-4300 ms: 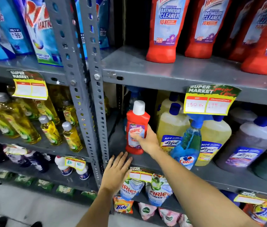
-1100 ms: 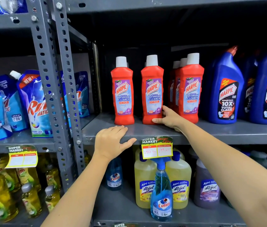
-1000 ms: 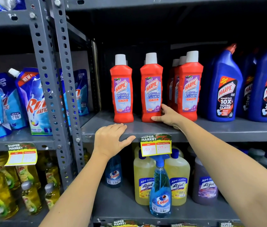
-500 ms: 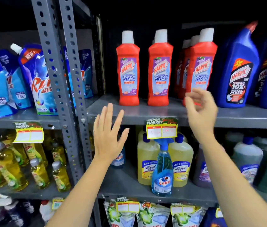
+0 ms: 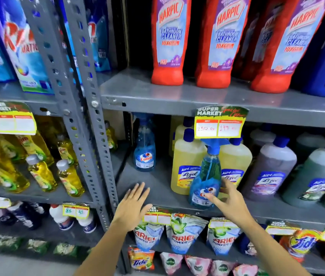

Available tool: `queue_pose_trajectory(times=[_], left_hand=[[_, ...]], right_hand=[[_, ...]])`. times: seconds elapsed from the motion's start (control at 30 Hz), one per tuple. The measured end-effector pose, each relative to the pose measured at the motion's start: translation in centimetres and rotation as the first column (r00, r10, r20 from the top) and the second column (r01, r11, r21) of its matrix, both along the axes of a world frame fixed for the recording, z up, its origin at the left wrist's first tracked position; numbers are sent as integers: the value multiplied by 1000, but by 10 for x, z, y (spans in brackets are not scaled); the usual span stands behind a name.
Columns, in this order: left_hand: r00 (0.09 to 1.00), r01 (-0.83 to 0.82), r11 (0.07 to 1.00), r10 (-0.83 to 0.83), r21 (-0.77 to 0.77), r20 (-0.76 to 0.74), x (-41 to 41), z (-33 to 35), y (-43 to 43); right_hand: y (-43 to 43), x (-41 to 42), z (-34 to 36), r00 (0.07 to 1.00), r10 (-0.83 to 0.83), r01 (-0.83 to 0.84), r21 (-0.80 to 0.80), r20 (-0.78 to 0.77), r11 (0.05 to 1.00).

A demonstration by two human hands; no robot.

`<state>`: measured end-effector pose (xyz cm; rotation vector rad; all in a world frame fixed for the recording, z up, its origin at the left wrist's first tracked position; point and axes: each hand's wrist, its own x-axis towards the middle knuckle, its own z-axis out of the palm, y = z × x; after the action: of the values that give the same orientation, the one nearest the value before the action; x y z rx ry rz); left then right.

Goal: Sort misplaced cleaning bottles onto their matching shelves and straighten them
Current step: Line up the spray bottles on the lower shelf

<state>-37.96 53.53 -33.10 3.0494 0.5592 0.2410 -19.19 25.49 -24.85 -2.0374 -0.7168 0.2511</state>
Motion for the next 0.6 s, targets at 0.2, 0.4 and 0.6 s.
queue_pose_trajectory(times=[0.2, 0.4, 0.6], left_hand=[[999, -27, 995, 25, -98, -22, 0, -9, 0], [999, -12, 992, 16, -129, 30, -1, -12, 0], [998, 5, 994, 2, -108, 62, -1, -17, 3]], right_hand=[[10, 2, -18, 999, -42, 40, -54, -28, 998], [45, -26, -26, 999, -33, 32, -34, -8, 999], [105, -67, -23, 991, -68, 76, -63, 118, 995]])
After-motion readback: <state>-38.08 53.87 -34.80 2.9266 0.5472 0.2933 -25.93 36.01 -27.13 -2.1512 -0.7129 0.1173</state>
